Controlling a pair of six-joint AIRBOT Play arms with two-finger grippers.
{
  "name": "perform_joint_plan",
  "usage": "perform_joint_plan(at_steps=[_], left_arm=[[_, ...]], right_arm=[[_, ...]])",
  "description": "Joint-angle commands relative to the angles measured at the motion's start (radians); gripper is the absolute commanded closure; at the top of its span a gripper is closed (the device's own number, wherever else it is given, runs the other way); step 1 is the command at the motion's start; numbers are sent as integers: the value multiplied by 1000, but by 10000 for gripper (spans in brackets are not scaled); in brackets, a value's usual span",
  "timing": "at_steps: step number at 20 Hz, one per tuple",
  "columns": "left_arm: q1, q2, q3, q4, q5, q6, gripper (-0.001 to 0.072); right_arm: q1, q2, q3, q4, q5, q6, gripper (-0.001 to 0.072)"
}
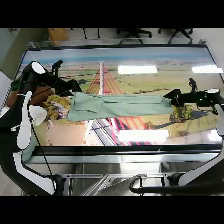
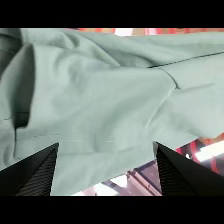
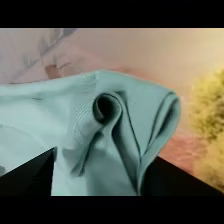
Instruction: Fold the shirts.
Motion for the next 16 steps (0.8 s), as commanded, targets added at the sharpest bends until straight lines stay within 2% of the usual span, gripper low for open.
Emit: perform_joint_plan(at_steps=[1, 2, 3, 4, 5, 8, 11, 16], left_arm=[[-56, 5, -11, -9, 43, 3, 49], [-82, 5, -11, -9, 58, 3, 78], [-107, 4, -11, -9, 80, 3, 277], [-132, 3, -12, -9, 105, 3, 476], [-164, -5, -9, -10, 137, 3, 684], [-279, -80, 44, -39, 187, 6, 693], [-408, -231, 155, -167, 241, 18, 693], [-576, -463, 352, -294, 408, 5, 694]], right_arm=[[31, -15, 8, 66, 32, -42, 339], [42, -13, 21, 82, 43, -58, 522], [49, -10, 42, 92, 58, -58, 629], [58, -3, 65, 93, 74, -58, 691], [66, 13, 90, 91, 90, -53, 690], [71, 98, 156, 89, 155, -16, 691], [69, 189, 227, 89, 266, 56, 691], [69, 359, 273, 89, 336, 116, 691]])
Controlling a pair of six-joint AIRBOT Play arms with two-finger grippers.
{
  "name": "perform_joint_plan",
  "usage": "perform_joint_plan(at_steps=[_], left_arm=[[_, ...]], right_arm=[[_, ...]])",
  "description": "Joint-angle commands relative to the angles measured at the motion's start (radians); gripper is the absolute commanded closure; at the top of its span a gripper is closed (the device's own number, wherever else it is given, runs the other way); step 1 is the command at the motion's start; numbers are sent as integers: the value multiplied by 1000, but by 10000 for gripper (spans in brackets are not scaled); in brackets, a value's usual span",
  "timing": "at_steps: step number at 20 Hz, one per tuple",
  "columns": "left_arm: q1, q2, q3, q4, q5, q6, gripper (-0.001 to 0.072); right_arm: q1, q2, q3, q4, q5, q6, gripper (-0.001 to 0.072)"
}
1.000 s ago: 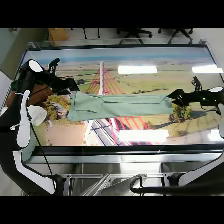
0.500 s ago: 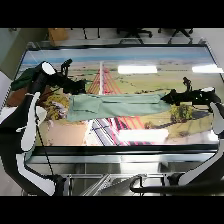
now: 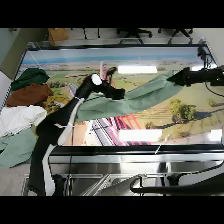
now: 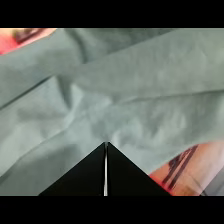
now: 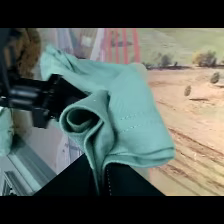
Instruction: Fold the shirts.
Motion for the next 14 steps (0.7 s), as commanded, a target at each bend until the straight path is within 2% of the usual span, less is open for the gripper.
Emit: perform_joint_plan(at_steps=[1, 4, 6, 8, 10, 12, 14], left_arm=[[-105, -133, 82, -153, 157, -9, 694], [-129, -161, 16, -342, 274, 35, 693], [-132, -175, 21, -430, 262, 87, 694], [-105, -162, 52, -494, 186, 120, 694], [-27, -87, 69, -544, 44, 180, 695], [86, 45, 57, -544, -100, 228, 696], [217, 213, 13, -543, -183, 235, 695]], right_arm=[[2, 114, 27, 3, 68, 43, 691], [1, 149, 26, 2, 75, 52, 690], [2, 139, 25, 2, 74, 53, 691], [1, 119, 23, -3, 75, 54, 691], [2, 98, 23, -1, 75, 56, 691], [2, 86, 23, -1, 74, 62, 691], [17, 80, 22, 0, 59, 80, 691]])
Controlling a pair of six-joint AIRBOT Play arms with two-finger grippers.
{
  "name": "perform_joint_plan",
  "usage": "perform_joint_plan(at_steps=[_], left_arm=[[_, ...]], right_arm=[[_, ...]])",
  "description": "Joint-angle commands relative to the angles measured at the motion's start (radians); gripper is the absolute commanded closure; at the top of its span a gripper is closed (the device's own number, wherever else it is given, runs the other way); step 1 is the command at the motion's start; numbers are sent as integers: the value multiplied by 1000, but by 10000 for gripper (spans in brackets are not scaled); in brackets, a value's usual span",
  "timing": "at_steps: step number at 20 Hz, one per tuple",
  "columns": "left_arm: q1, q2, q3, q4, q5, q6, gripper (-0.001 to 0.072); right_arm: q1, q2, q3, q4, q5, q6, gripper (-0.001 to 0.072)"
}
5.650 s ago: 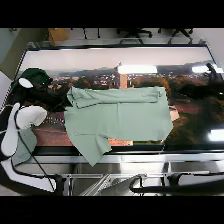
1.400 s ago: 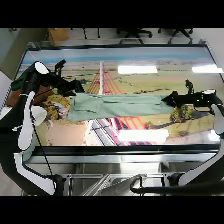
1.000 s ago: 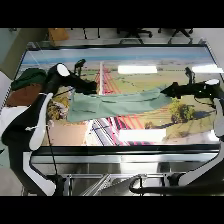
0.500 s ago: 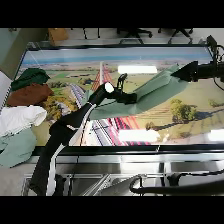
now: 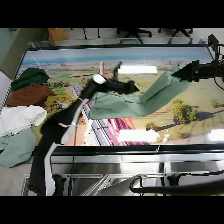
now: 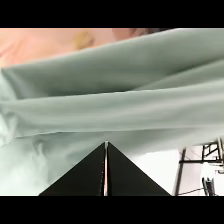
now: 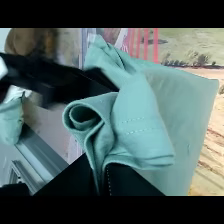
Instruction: Fold the shirts.
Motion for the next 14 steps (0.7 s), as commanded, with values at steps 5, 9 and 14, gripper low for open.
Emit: perform_joint_plan(at_steps=[5, 9, 14], left_arm=[[458, 547, -56, -40, -261, 54, 694], [612, 703, -56, -31, -294, 54, 694], [645, 746, -58, -28, -388, 73, 694]], right_arm=[[270, -22, -30, 3, -218, 26, 690], [613, -108, -95, 3, -532, 20, 690], [992, -340, -95, 3, -1030, -127, 307]])
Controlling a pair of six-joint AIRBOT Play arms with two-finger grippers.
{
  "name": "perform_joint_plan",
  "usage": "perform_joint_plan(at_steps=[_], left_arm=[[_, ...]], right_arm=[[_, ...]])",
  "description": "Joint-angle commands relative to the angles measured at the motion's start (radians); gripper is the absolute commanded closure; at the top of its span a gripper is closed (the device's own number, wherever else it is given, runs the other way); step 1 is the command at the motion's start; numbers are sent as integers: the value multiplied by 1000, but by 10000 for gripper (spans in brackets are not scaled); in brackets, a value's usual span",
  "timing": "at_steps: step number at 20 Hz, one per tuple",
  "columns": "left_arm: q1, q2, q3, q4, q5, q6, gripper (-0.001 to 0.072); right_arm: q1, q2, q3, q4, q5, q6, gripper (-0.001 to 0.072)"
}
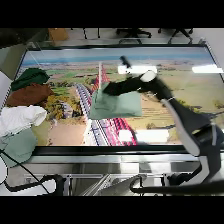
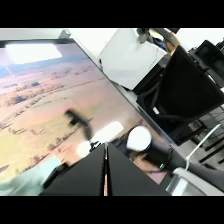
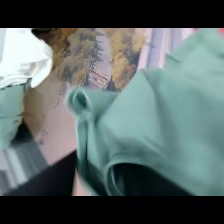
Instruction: Fold the shirts.
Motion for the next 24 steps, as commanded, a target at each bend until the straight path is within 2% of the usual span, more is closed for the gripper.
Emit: perform_joint_plan(at_steps=[1, 3, 8, 9, 10, 11, 13, 16, 19, 24], left_arm=[[30, 35, -19, -3, -78, 10, 693], [30, 35, -67, -4, -79, 10, 694], [30, 35, -194, -4, -60, 29, 694], [30, 35, -206, -4, -52, 29, 694], [30, 35, -209, -3, -46, 29, 694], [30, 35, -209, -3, -43, 29, 694], [30, 35, -208, -4, -43, 29, 694], [30, 35, -208, -3, -43, 33, 693], [30, 35, -208, -4, -40, 35, 693], [30, 35, -208, -4, -41, 35, 693]], right_arm=[[233, -163, -5, -5, -390, -98, 298], [227, -188, -5, -5, -374, -96, 297], [5, -34, -5, -22, -92, -91, 297], [-65, 6, -5, -51, -31, -65, 255], [-134, 40, -5, -106, 26, -12, 119], [-211, 71, -5, -192, 91, 60, 62], [-351, 96, -5, -357, 236, 179, 61], [-485, 71, -41, -413, 436, 212, 61], [-488, 29, -121, -392, 431, 185, 60], [-406, -100, -137, -206, 356, 82, 61]])
